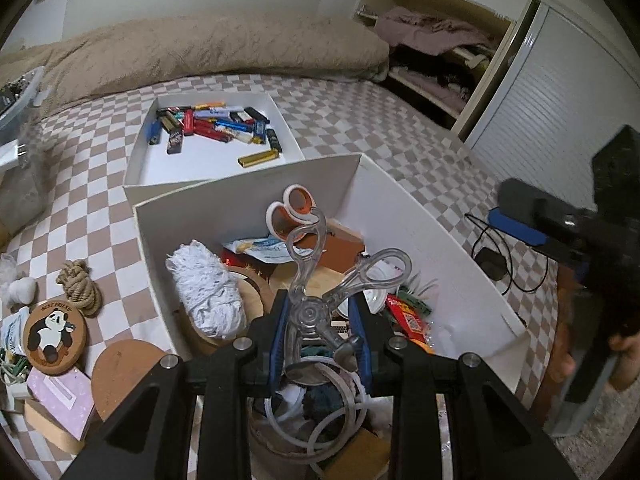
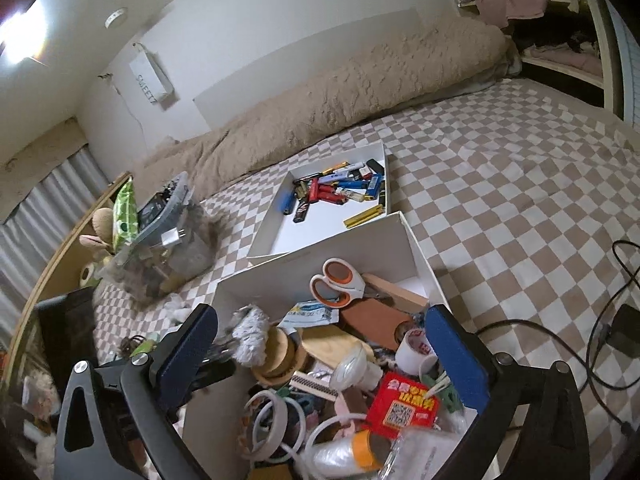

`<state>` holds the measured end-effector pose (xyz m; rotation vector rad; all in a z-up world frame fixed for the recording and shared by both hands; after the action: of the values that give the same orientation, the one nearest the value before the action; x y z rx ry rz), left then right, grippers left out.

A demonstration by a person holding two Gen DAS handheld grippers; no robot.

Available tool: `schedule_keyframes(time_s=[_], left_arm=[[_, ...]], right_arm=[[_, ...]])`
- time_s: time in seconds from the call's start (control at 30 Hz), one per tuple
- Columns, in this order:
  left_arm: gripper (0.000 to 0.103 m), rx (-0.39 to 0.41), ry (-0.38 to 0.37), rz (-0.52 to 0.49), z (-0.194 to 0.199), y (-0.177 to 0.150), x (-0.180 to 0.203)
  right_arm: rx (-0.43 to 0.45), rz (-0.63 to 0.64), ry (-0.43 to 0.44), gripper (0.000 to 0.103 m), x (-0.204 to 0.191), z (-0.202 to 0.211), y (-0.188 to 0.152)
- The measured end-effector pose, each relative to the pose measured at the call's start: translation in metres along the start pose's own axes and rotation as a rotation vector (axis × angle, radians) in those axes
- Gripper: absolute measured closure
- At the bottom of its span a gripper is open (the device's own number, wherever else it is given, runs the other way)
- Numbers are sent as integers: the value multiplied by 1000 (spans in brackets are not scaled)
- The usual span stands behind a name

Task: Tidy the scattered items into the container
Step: 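Open the right tool to drop the scissors into the white box, then open the left tool to release the silver clip into the box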

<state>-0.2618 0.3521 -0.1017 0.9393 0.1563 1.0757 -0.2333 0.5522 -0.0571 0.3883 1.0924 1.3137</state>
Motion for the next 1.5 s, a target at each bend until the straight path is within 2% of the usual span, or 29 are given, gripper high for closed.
schedule_keyframes(time_s=[0.2, 0.53, 0.73, 0.83, 0.9, 0.97, 1.07, 1.17, 1.5], left_arm=[[74, -35, -20, -23, -17, -3, 8], [74, -62, 30, -43, -36, -1, 5], [74, -92, 15, -60, -47, -4, 8], [74, -97, 31, -63, -49, -4, 8], [71, -88, 47, -62, -46, -3, 6], [62, -84, 58, -62, -44, -3, 2], [59, -83, 71, -62, -41, -4, -1], [50, -74, 72, -62, -35, -3, -2], [50, -53, 49, -70, -19, -2, 6]], right_arm=[[14, -26, 17, 0, 5, 7, -5], [12, -55, 24, 0, 15, 9, -13], [5, -52, 31, 0, 13, 11, -15], [4, -50, 30, 0, 12, 13, -16], [4, -51, 30, 0, 12, 14, -16], [6, -52, 30, 0, 12, 14, -17], [13, -57, 27, 0, 11, 16, -17], [18, -63, 30, 0, 9, 19, -17], [16, -51, 28, 0, 0, 25, -17]])
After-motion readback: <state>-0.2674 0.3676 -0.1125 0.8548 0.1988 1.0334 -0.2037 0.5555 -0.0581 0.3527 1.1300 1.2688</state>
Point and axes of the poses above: each gripper's, at about its wrist camera, not at the fingertips, and z roughly against the way its jaws point, x to its right, y to its top, the point moved 1 cm from there along -z, roughly the way its jaws point, and after that the axes turned 9 degrees about x, right-handed, at the moved point
